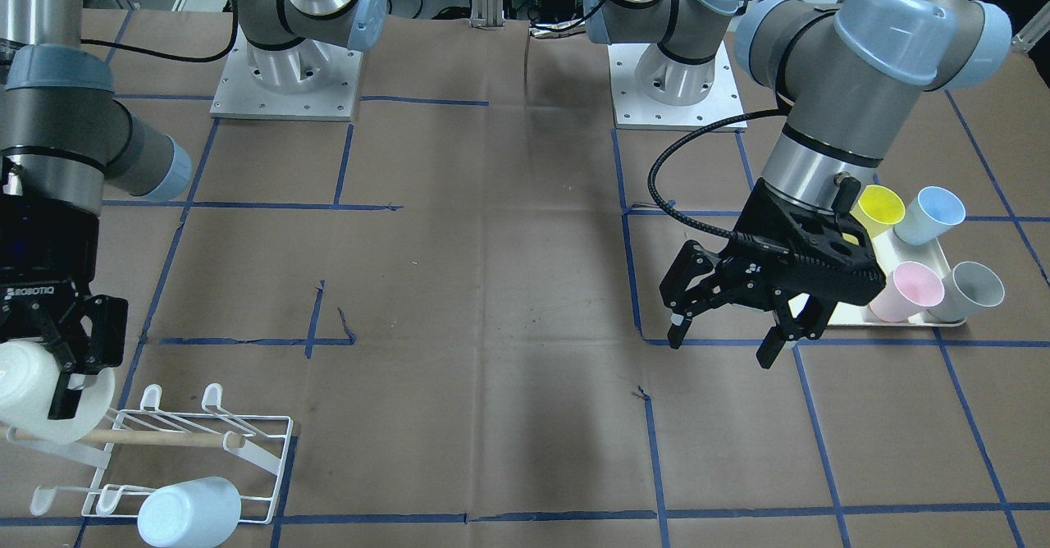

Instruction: Transfer IKEA cup to right arm and place on rack

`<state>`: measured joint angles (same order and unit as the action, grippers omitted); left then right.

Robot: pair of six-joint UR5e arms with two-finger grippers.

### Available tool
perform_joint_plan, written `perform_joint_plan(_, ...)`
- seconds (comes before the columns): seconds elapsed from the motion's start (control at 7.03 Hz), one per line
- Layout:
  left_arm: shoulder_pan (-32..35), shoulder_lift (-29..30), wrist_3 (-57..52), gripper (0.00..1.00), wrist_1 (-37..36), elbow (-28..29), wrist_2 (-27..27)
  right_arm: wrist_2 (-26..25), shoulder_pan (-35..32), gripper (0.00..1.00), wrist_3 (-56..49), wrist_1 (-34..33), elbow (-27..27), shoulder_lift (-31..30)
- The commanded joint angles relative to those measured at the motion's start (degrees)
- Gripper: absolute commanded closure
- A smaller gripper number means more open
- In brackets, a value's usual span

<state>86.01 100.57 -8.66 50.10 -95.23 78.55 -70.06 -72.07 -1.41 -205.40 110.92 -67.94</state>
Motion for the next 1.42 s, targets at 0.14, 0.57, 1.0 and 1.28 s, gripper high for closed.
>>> perform_joint_plan(0.14,0.6,-4.4,0.5,0.01,26.7,2.7,5.6,-3.9,0.8,0.94,-3.5,1.1,-9.0,8.3)
perform_joint_plan(0.57,0.4,-9.4,0.5,0.01,41.6,4.8,9.7,-4.0,0.8,0.94,-3.6,3.0,-12.9,12.6)
perform_joint_plan(1.0,0.6,-10.0,2.9,0.0,41.2,4.4,10.4,-4.1,0.8,0.94,-3.9,2.3,-12.1,14.7)
perform_joint_plan(1.28,0.7,-10.6,5.6,0.0,40.8,4.2,10.0,-4.2,0.8,0.93,-4.0,1.8,-11.5,15.1)
